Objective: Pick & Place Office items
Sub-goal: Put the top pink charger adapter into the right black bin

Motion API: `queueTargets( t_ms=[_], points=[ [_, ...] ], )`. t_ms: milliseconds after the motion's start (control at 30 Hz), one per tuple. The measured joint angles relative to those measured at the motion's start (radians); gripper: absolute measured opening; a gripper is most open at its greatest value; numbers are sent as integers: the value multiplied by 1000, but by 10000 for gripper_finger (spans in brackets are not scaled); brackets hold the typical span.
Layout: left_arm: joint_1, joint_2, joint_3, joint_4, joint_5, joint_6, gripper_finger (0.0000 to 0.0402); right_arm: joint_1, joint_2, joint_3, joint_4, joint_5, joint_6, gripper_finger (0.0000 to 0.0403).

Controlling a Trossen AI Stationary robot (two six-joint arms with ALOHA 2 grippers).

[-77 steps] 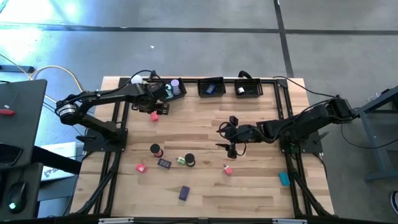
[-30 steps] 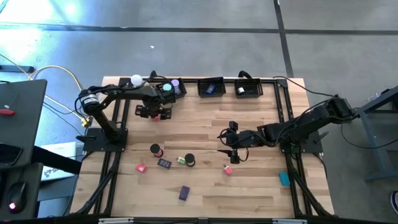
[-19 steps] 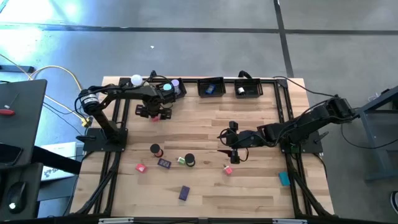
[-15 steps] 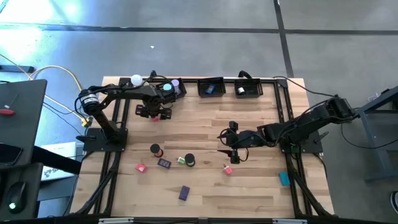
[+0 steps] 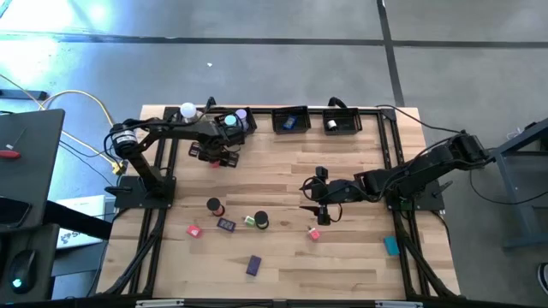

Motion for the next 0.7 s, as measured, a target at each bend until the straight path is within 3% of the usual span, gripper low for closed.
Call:
queueTargets(
  t_ms=[133,300,500,700],
  points=[
    [-19,0,0,1,-5,44,153,0,0,0,1,0,2,265],
    [-51,1,-1,6,-50,160,158,0,0,0,2,0,2,265],
    [-72,1,-3,22,-82,113,155,0,0,0,2,0,3,265],
    [-132,-39,-6,30,-82,161,147,0,0,0,-4,0,7,265]
  ],
)
